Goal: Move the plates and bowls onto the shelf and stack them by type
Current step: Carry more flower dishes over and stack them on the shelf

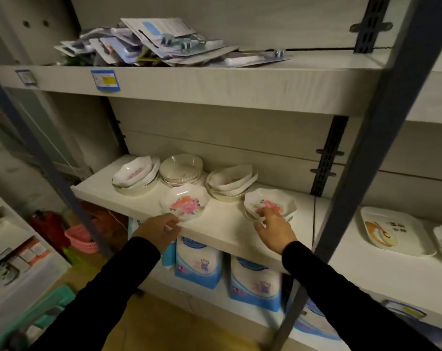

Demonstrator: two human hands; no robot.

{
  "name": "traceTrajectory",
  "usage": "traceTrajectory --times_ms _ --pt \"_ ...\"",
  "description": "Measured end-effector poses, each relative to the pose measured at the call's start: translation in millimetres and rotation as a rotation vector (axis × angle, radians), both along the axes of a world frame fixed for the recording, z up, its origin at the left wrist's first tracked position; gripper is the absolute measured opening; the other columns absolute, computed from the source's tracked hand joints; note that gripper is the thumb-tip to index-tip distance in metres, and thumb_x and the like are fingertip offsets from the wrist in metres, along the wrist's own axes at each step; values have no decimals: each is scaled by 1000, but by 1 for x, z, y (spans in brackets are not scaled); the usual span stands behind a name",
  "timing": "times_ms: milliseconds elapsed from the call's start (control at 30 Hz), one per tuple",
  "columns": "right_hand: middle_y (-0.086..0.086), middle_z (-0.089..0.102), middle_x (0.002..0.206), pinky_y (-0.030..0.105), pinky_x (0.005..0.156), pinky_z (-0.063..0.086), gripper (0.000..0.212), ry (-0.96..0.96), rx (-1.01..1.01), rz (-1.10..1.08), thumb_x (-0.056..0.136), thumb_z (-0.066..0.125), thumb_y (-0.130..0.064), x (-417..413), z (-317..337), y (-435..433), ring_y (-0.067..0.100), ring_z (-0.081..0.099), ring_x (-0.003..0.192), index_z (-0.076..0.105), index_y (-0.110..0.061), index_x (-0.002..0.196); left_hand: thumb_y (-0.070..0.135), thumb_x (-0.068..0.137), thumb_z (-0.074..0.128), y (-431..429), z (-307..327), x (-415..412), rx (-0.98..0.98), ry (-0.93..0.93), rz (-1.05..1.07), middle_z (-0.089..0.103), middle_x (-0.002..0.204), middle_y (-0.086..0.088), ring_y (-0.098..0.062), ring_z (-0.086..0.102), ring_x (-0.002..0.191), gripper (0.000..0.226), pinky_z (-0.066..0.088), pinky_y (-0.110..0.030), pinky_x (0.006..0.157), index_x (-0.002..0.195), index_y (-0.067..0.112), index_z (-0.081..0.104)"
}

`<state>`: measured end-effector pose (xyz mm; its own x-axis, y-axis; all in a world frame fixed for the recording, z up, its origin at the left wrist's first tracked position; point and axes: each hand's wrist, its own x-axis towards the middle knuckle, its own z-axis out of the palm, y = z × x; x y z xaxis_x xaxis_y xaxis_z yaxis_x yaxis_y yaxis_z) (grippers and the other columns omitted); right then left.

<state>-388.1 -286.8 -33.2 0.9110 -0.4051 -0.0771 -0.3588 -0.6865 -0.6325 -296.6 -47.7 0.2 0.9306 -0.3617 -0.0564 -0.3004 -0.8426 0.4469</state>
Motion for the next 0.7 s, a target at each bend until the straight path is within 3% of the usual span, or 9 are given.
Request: traceTrajectory --times_ms 100,233,367,467,567,700 --pt "14 47 136 34 103 38 40 -23 51 -106 94 49 -23 25 -2 -11 30 49 121 48 -6 130 26 89 54 -9 5 37 16 16 -58 68 110 -10 -22 60 93 28 49 -31 87 110 10 62" --pt "14 47 133 39 101 42 41 8 87 -251 93 49 -25 45 -4 -24 33 50 119 47 -8 130 46 73 50 -27 7 81 -31 57 -113 70 101 -8 -21 59 83 48 50 -32 85 105 14 66" --pt "13 42 135 36 98 40 43 11 72 -447 93 50 -26 51 -9 -36 31 49 119 43 -7 131 30 85 59 -52 -1 121 -14 107 -171 70 102 -7 -26 64 96 22 50 -33 89 100 15 67" --pt "18 42 134 37 97 41 48 -7 81 -607 92 54 -27 54 -13 -43 35 50 118 40 -1 130 28 87 57 -70 -8 147 -16 93 -247 66 87 -3 -25 64 89 9 48 -29 83 84 22 62" --pt "23 46 132 38 95 41 57 61 180 -761 90 54 -36 60 -17 -46 39 50 119 36 2 129 29 89 53 -81 -14 173 13 86 -322 64 78 0 -19 60 75 19 43 -24 71 71 30 52" --pt "25 54 127 41 97 42 58 141 289 -920 90 50 -45 72 -17 -52 39 53 117 37 1 122 33 89 52 -79 -21 199 79 120 -396 71 85 -5 -23 65 82 16 48 -29 77 75 28 55"
